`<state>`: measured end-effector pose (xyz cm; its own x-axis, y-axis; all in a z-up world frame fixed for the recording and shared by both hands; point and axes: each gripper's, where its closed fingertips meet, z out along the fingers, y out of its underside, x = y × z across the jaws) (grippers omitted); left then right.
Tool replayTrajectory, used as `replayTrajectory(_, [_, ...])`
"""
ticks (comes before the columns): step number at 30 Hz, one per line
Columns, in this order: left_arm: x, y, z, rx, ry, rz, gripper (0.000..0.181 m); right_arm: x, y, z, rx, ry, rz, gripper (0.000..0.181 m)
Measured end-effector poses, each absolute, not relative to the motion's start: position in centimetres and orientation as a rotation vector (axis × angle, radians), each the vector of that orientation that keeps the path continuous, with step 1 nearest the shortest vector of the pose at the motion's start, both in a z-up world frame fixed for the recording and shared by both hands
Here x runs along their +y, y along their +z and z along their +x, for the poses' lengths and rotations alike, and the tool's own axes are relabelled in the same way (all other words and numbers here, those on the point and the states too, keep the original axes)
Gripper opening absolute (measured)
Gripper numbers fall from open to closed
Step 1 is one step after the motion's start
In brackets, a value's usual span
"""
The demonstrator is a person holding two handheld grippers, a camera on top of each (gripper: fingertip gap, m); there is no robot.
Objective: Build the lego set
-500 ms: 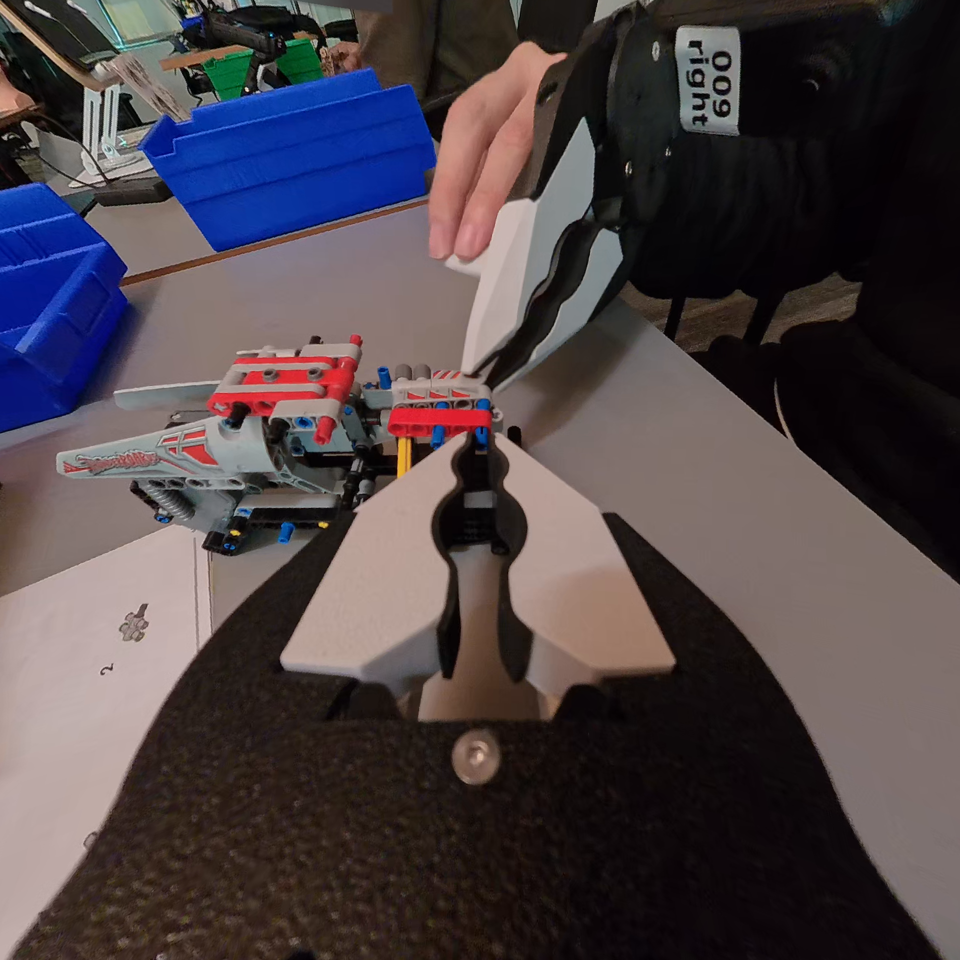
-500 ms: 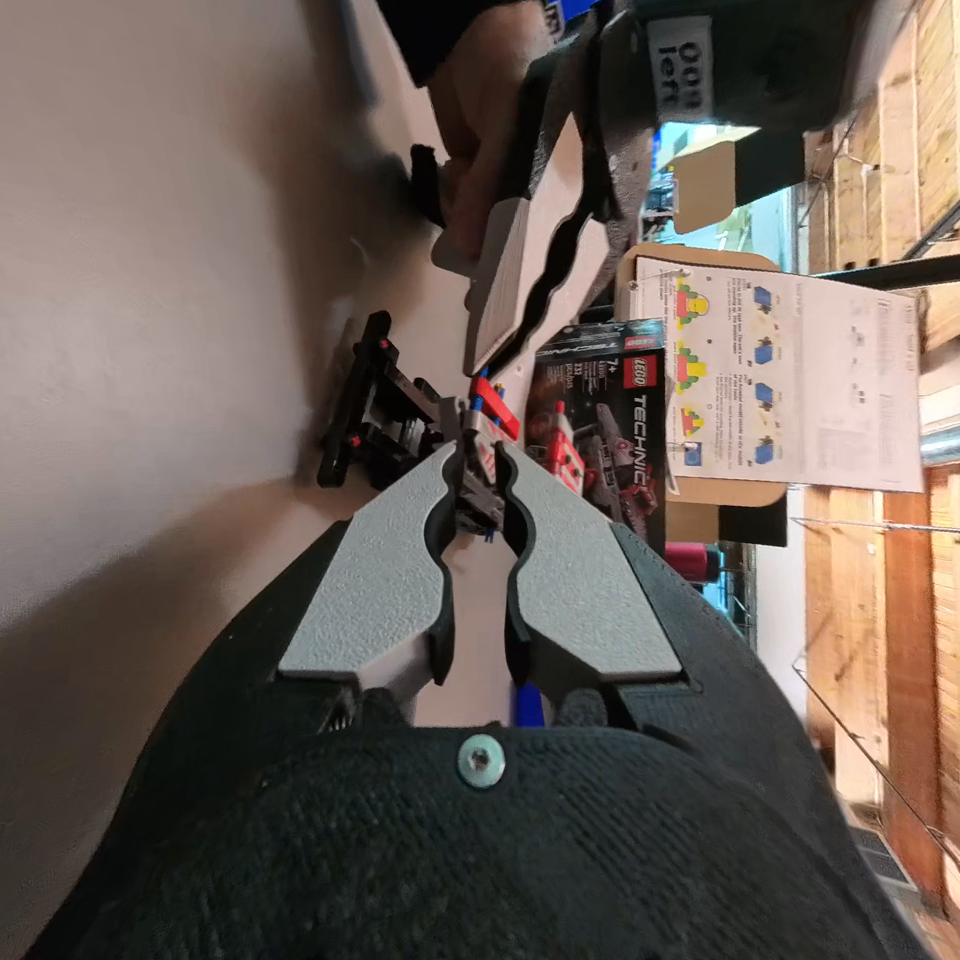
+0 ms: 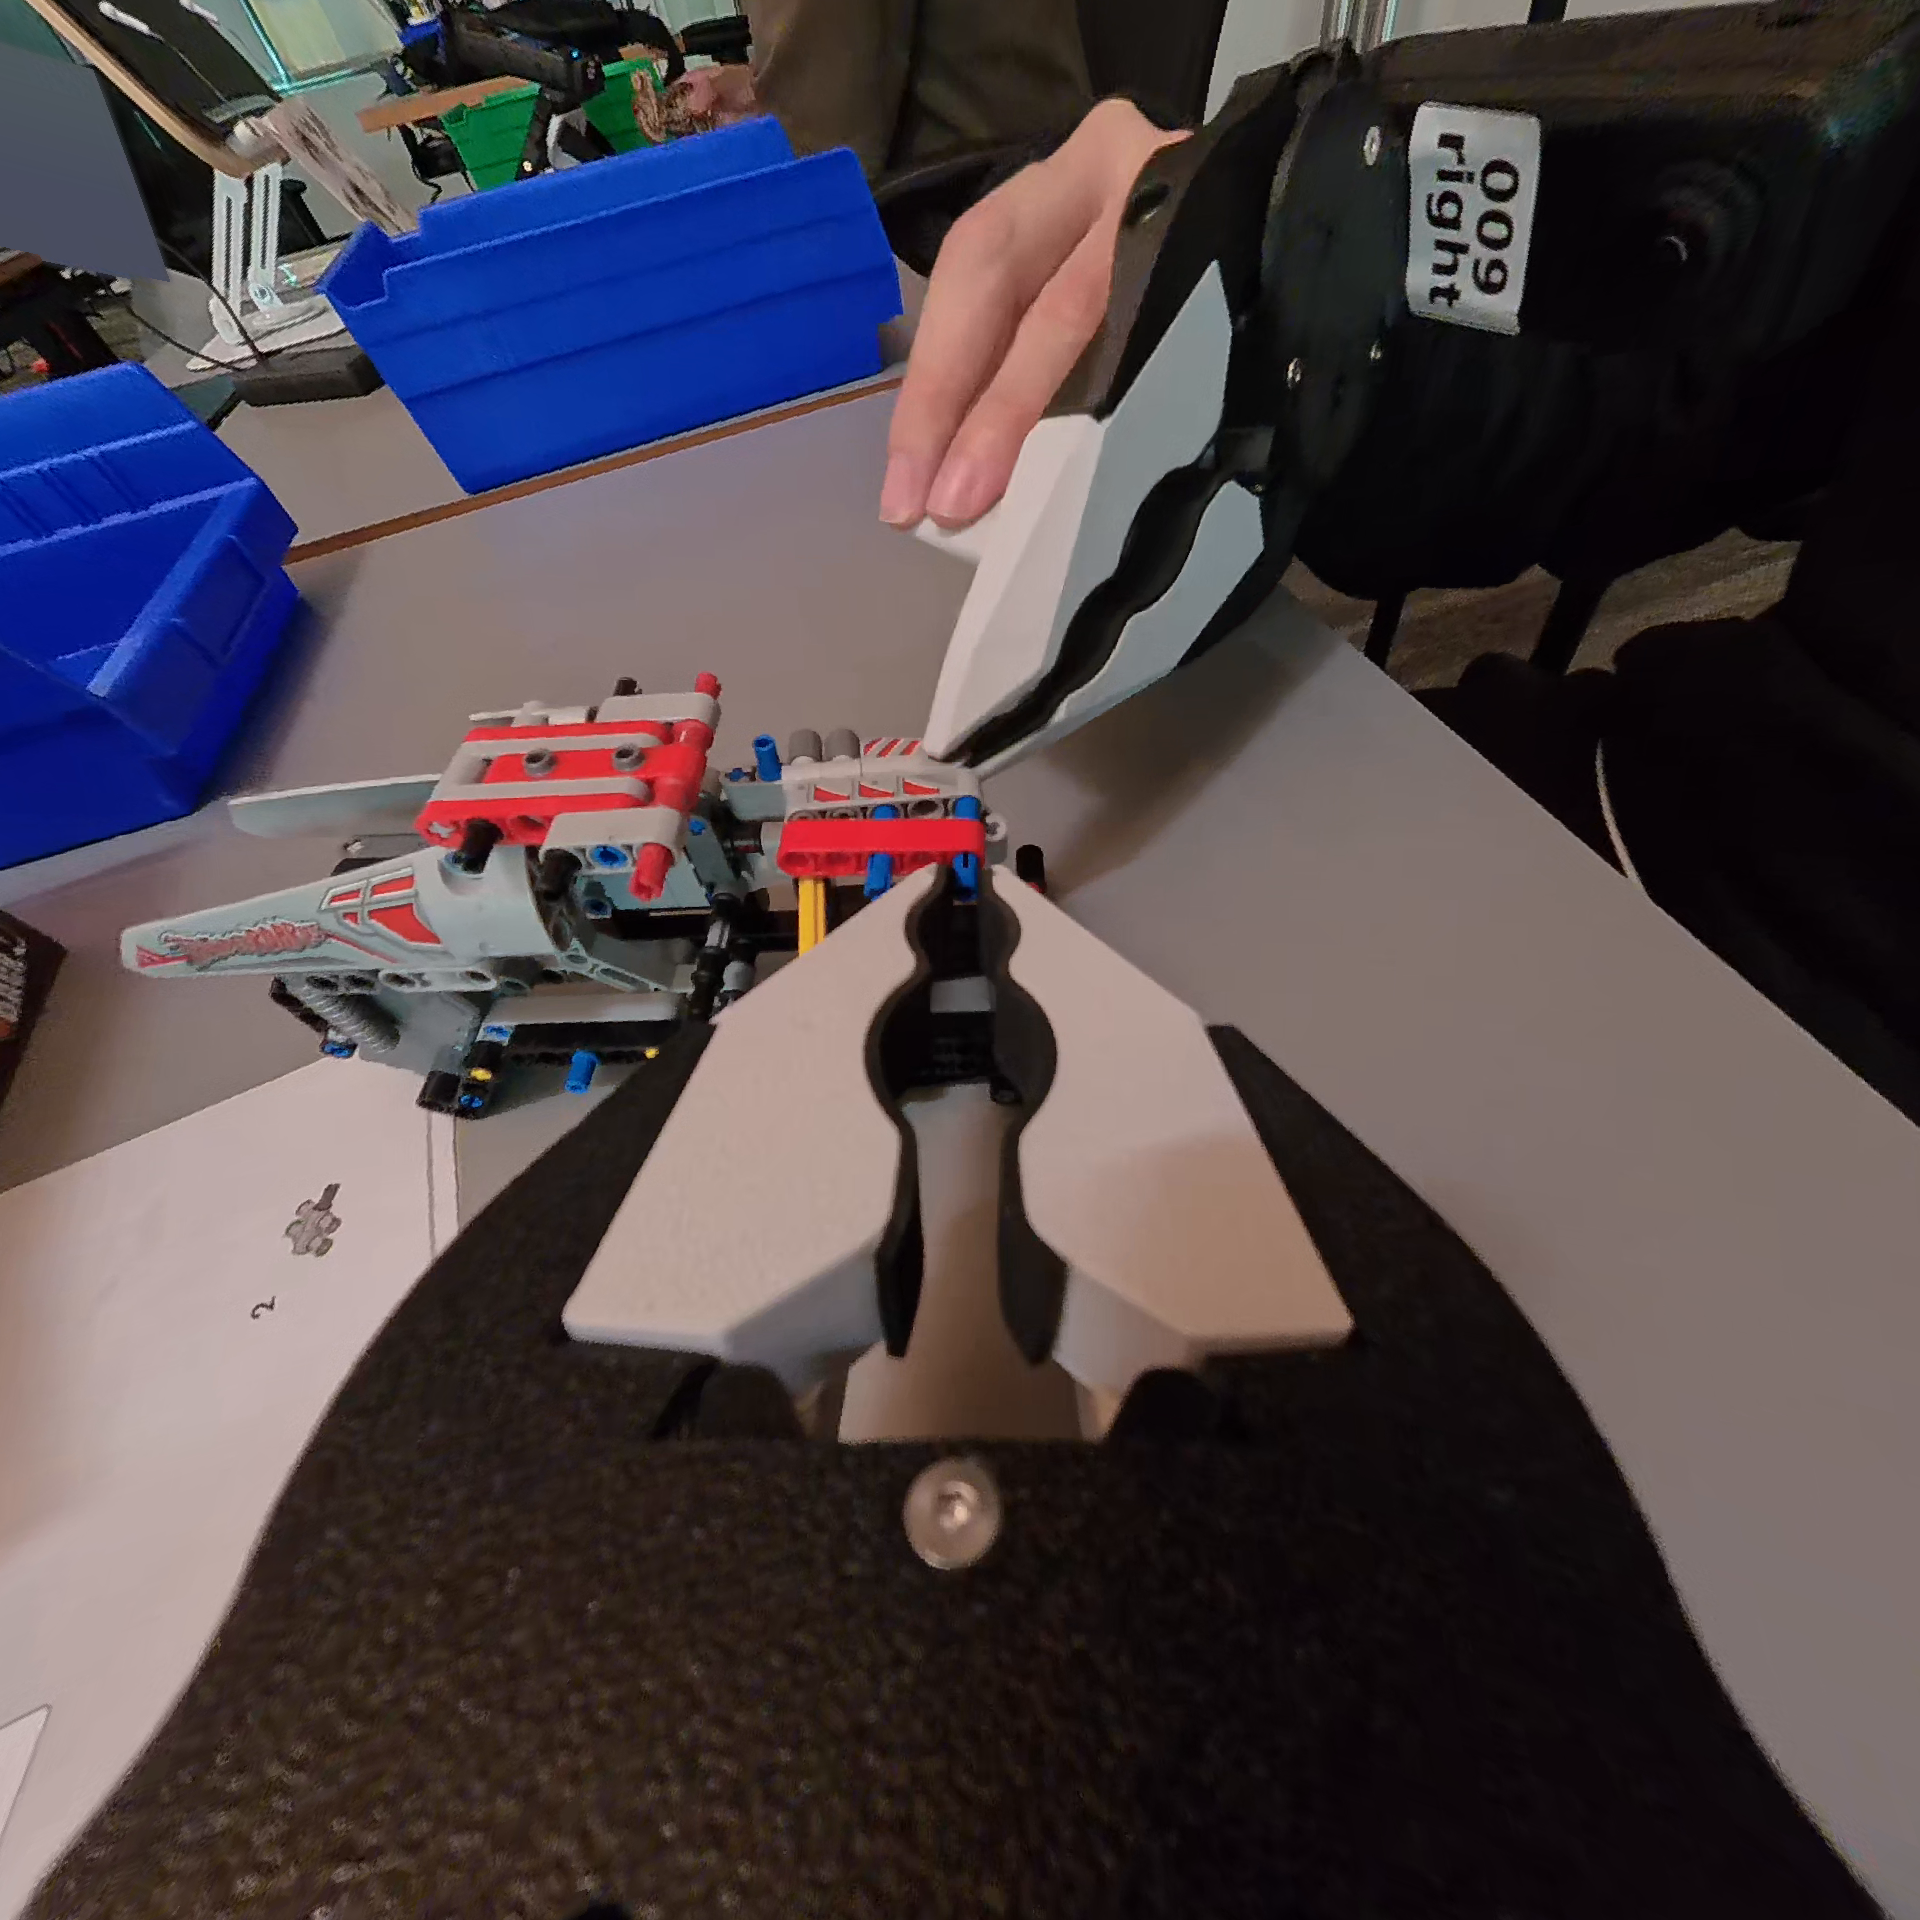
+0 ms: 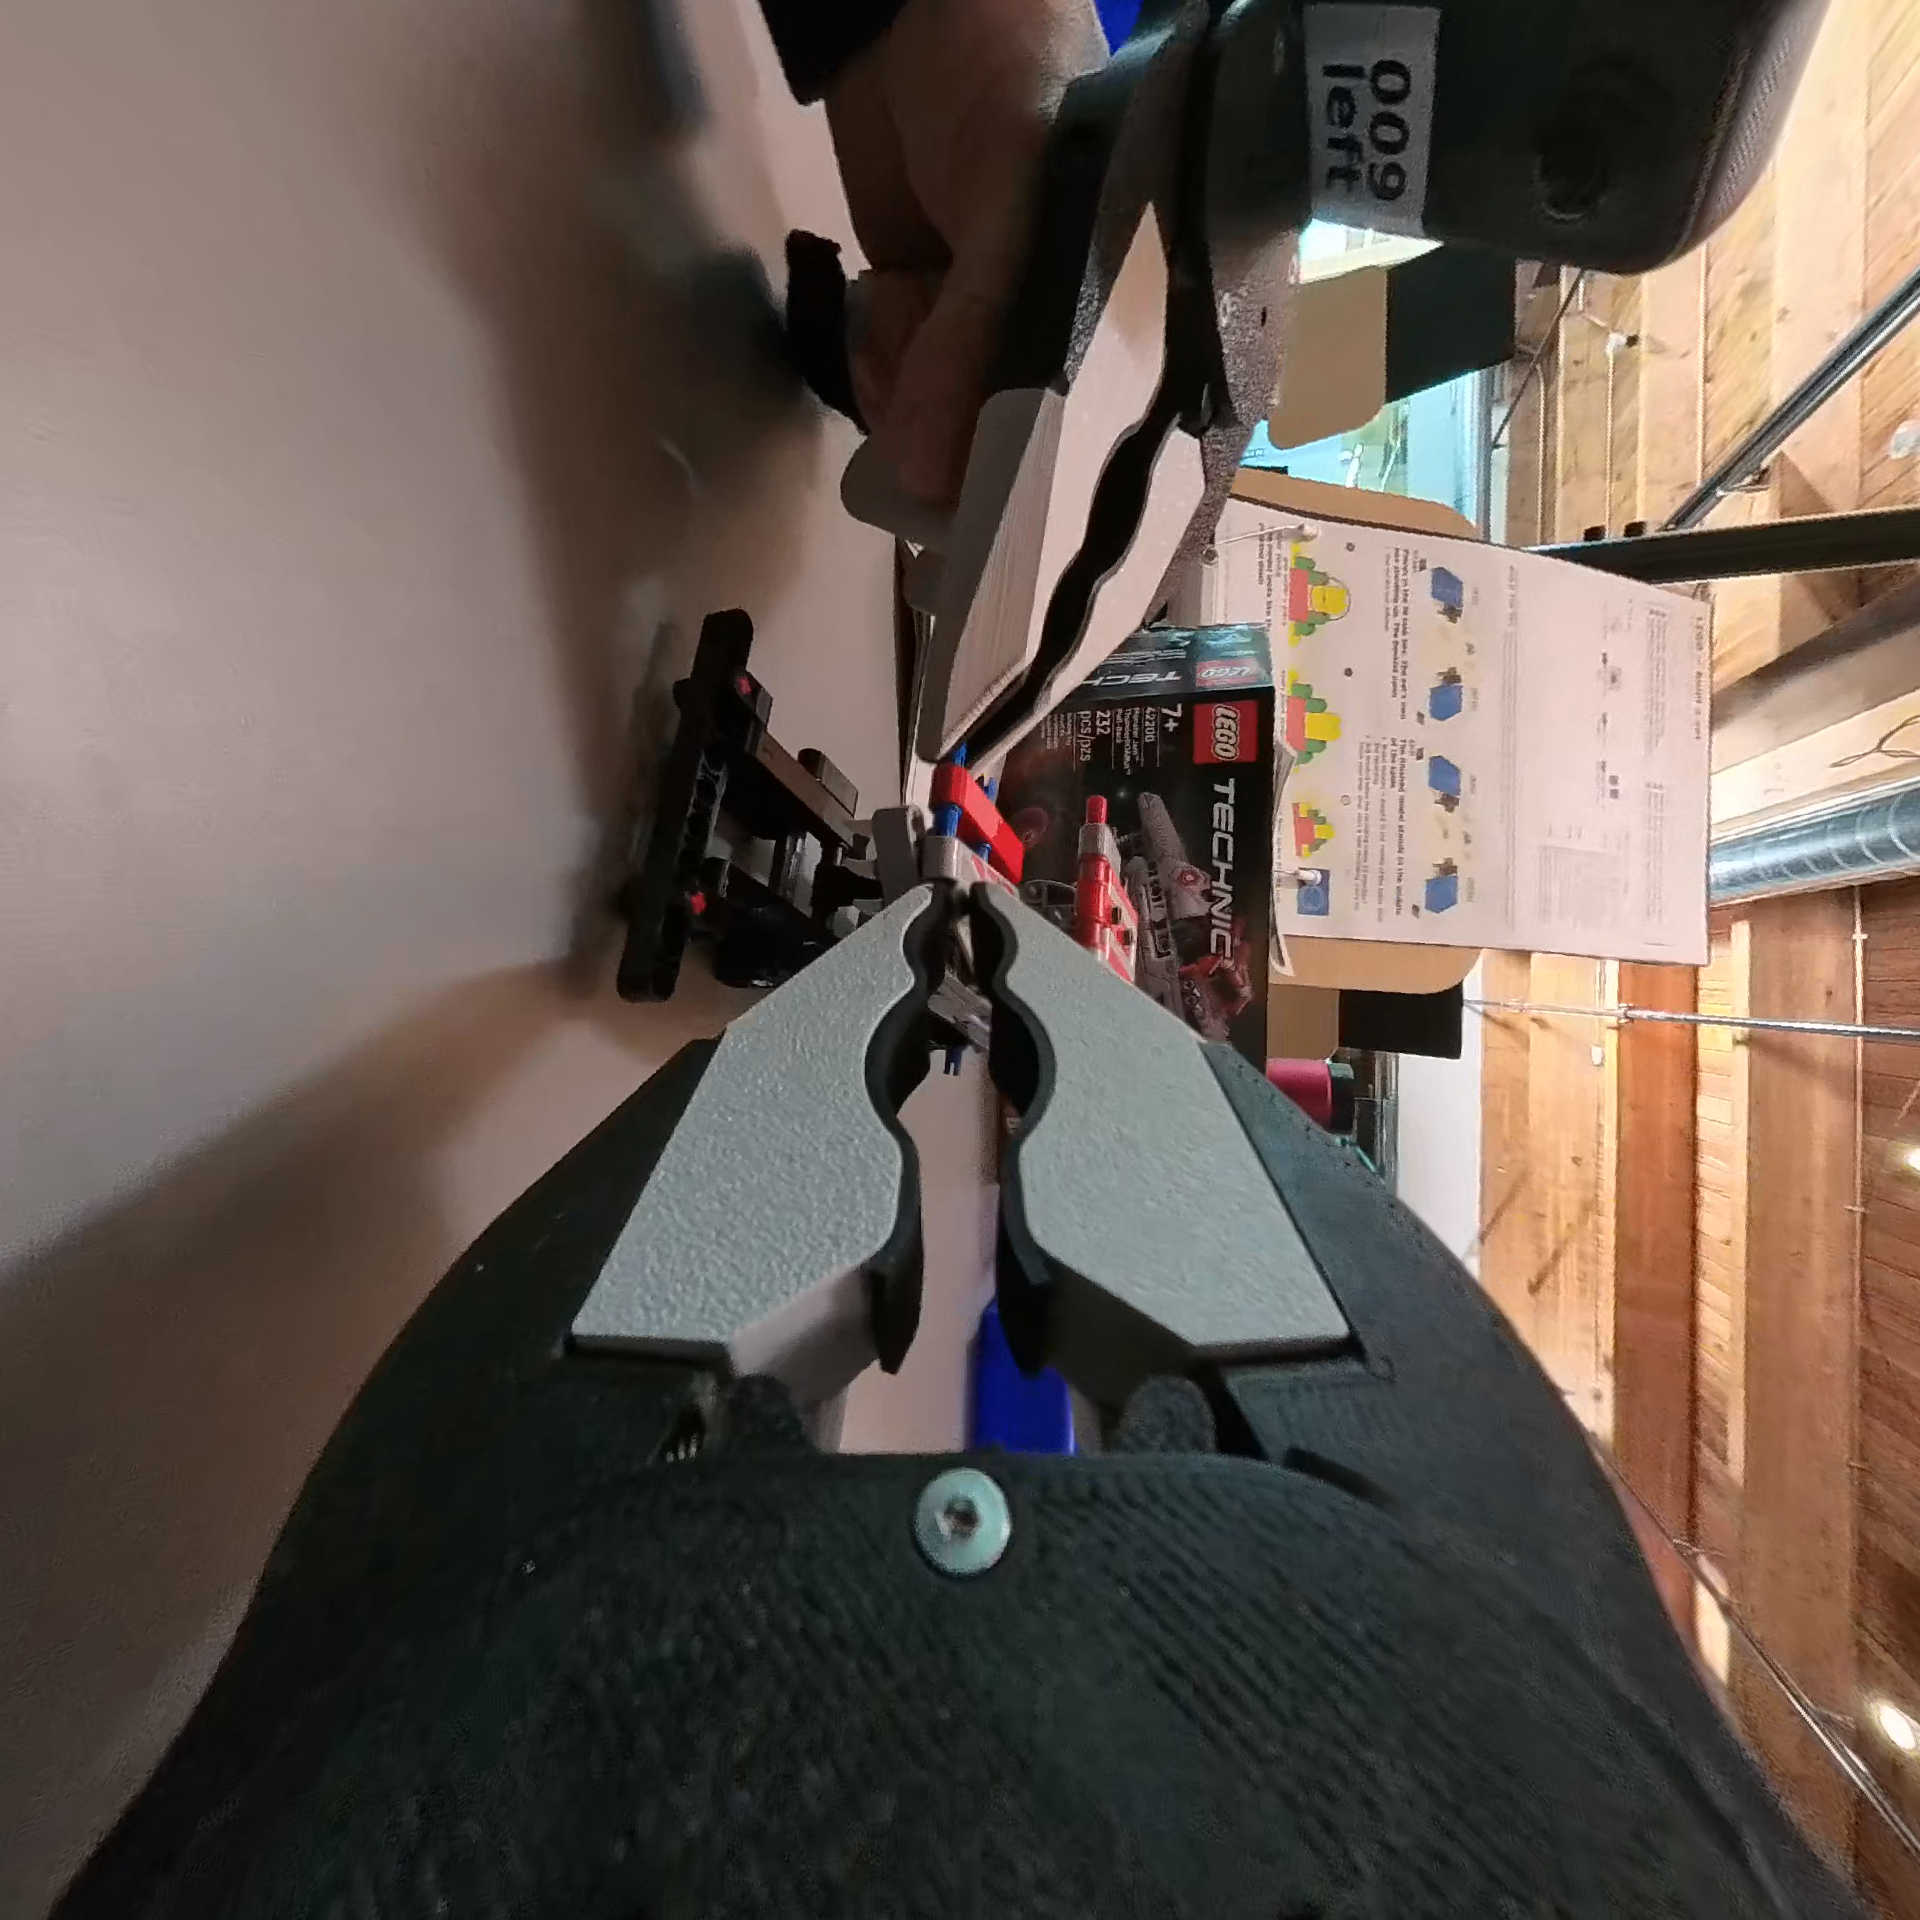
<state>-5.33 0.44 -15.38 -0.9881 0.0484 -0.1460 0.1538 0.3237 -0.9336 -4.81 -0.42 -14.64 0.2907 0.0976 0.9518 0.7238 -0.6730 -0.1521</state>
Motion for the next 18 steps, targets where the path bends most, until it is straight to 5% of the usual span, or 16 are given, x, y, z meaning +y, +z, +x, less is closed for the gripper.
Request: replayTrajectory(18, [0.26, -15.43, -4.68, 2.533, -1.513, -0.113, 0.001, 0.00, -14.59, -4.35, -0.776, -1.551, -2.017, 0.000])
